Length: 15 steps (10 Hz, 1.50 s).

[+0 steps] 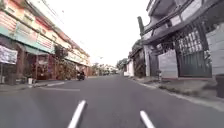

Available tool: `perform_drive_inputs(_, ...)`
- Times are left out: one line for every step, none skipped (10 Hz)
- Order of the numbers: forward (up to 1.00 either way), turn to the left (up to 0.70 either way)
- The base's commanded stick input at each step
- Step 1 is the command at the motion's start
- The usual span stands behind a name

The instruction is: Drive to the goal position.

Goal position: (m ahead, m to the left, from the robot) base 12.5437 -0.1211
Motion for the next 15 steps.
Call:
perform_drive_inputs(1.0, -0.32)
perform_drive_inputs(1.0, 0.0)
perform_drive_inputs(1.0, 0.0)
perform_drive_inputs(1.0, 0.0)
perform_drive_inputs(1.0, 0.0)
perform_drive_inputs(1.0, 0.0)
perform_drive_inputs(1.0, 0.0)
perform_drive_inputs(1.0, 0.0)
perform_drive_inputs(1.0, 0.0)
perform_drive_inputs(1.0, 0.0)
perform_drive_inputs(1.0, 0.0)
perform_drive_inputs(1.0, 0.0)
perform_drive_inputs(1.0, 0.0)
perform_drive_inputs(1.0, 0.0)
perform_drive_inputs(1.0, 0.0)
